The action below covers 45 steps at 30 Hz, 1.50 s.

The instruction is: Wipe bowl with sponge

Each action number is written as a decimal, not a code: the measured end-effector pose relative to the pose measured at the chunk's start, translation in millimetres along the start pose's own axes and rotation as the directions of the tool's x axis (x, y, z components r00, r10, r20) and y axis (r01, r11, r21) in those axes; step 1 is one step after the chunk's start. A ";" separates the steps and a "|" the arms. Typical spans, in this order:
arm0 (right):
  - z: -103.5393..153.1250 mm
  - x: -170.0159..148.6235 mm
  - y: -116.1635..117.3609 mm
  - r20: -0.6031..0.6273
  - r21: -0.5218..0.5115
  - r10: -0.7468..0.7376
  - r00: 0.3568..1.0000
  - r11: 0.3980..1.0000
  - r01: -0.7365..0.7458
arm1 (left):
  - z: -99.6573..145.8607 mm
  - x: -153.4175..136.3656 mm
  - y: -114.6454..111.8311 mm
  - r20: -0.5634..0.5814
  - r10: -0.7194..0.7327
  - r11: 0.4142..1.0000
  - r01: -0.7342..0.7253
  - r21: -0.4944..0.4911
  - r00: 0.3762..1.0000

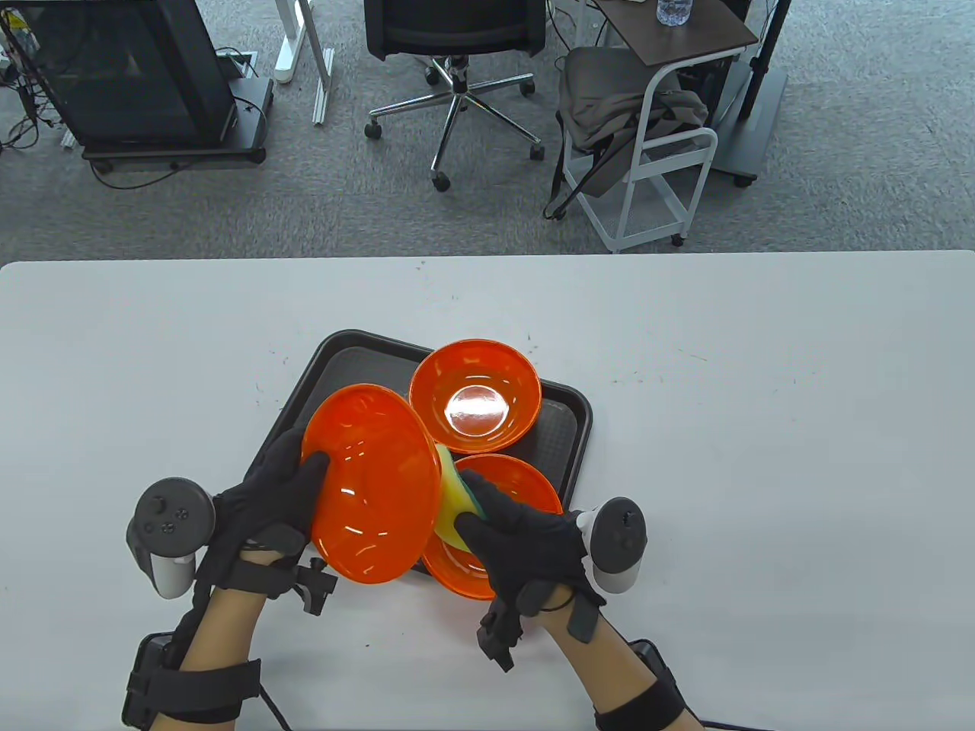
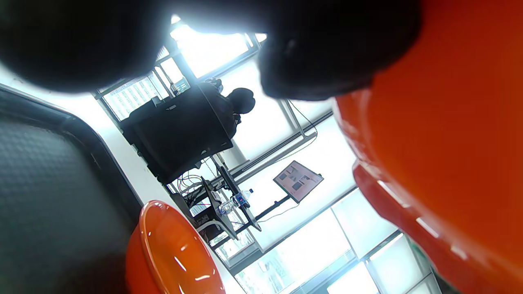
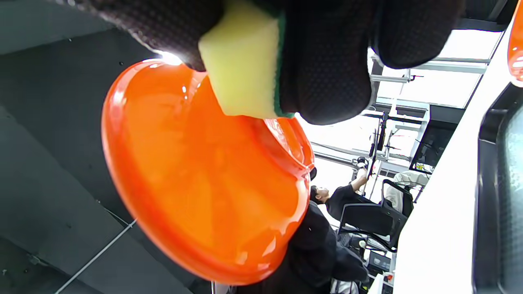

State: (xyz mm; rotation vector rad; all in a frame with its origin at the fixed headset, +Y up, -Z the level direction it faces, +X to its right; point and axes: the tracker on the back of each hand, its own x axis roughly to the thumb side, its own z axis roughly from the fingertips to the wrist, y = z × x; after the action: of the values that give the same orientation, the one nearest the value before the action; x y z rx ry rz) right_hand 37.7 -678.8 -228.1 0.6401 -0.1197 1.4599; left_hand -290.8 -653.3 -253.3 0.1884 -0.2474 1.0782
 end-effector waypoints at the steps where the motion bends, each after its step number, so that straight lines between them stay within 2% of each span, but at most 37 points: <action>1: 0.1 0.3 -0.1 0.003 -0.009 -0.012 1.000 1.000 0.012 | 0.0 1.8 -2.3 0.005 0.006 1.000 -0.006 -0.027 1.000; 5: -0.5 1.3 -0.4 0.024 -0.017 -0.022 0.999 1.000 0.023 | 0.8 11.2 -15.2 0.056 0.010 0.994 -0.004 -0.113 0.998; 10: 0.4 -0.9 0.5 0.021 -0.002 0.000 1.000 1.000 0.000 | 4.1 18.8 -28.4 0.093 0.021 0.990 -0.007 -0.144 0.995; 13: -0.3 -2.8 2.4 0.007 0.019 0.002 1.000 1.000 -0.002 | 4.6 20.6 -27.7 0.109 0.029 0.991 -0.015 -0.132 0.994; 17: -0.6 -6.2 10.1 -0.009 0.103 0.046 0.999 0.994 -0.045 | 6.1 26.5 -23.1 0.138 0.040 0.994 -0.025 -0.105 0.990; 20: -1.2 -7.6 13.0 -0.023 0.134 0.023 0.999 0.991 -0.019 | 6.3 26.5 -20.7 0.147 0.041 0.996 -0.029 -0.088 0.988; 30: -3.4 -5.4 17.5 -0.026 0.214 0.013 1.000 0.977 -0.007 | 3.6 11.6 -9.3 0.070 0.102 0.994 -0.099 -0.035 0.992; 37: -4.3 2.5 9.6 0.000 0.179 -0.058 0.998 0.982 0.057 | 1.6 2.2 -4.9 0.026 0.123 0.992 -0.123 -0.023 0.992; 40: -3.1 2.6 6.1 0.018 0.114 -0.068 0.998 0.991 0.066 | 1.2 0.1 -6.0 0.010 0.123 0.992 -0.123 -0.036 0.992; 43: -2.2 2.2 2.4 0.020 0.059 -0.072 0.997 0.996 0.071 | 1.2 1.6 -11.3 0.044 0.123 0.992 -0.121 -0.041 0.991; 45: -1.9 1.7 1.6 0.019 0.049 -0.061 0.998 0.997 0.060 | 1.3 5.0 -18.9 0.071 0.134 0.989 -0.128 -0.077 0.989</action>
State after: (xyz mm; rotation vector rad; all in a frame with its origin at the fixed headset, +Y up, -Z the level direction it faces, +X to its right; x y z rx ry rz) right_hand 35.9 -676.4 -228.4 0.6925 -0.0808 1.4012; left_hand -271.9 -658.2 -251.2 0.1500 -0.3702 1.1919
